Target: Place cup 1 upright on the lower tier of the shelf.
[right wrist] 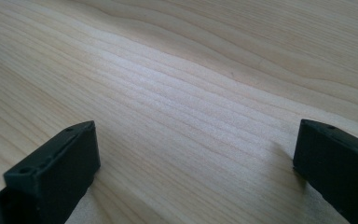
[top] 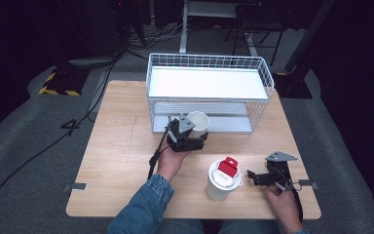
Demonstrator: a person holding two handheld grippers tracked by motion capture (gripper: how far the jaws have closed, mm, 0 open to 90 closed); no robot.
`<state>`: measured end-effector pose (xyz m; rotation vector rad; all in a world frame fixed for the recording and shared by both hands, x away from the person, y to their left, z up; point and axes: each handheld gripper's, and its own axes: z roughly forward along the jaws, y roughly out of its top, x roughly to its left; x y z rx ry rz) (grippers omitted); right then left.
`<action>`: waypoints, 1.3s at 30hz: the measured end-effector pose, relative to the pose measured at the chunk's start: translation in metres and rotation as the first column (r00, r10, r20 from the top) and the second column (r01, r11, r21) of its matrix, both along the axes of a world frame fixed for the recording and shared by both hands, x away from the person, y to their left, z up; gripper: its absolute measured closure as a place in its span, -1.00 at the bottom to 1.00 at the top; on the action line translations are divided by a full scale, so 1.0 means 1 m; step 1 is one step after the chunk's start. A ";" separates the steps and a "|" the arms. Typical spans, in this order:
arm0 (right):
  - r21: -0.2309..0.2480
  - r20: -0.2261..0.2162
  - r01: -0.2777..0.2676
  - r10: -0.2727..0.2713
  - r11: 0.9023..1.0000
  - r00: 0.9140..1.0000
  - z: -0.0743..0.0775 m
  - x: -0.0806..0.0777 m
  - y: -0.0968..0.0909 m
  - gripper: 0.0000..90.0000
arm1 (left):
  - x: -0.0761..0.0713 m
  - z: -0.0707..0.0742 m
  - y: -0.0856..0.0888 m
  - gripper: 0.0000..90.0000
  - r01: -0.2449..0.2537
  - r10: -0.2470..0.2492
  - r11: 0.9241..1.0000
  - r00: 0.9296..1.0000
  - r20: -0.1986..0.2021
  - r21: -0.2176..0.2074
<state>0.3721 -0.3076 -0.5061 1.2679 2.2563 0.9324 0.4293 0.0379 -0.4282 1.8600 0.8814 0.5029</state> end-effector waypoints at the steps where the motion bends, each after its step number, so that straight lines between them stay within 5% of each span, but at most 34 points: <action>1: 0.000 0.000 -0.001 0.001 1.000 1.000 0.000 0.000 0.000 -0.99 | 0.003 -0.002 -0.001 -0.51 -0.006 0.006 1.000 1.000 0.000 0.001; 13: -0.002 0.000 -0.001 0.001 1.000 1.000 0.000 0.000 0.000 -0.99 | 0.039 -0.010 -0.019 -0.51 -0.049 0.049 0.998 0.999 0.007 0.039; 39: -0.001 0.001 0.001 -0.001 1.000 1.000 0.000 -0.001 0.001 -0.99 | 0.083 -0.041 -0.027 -0.51 -0.184 0.184 0.983 0.983 -0.012 0.002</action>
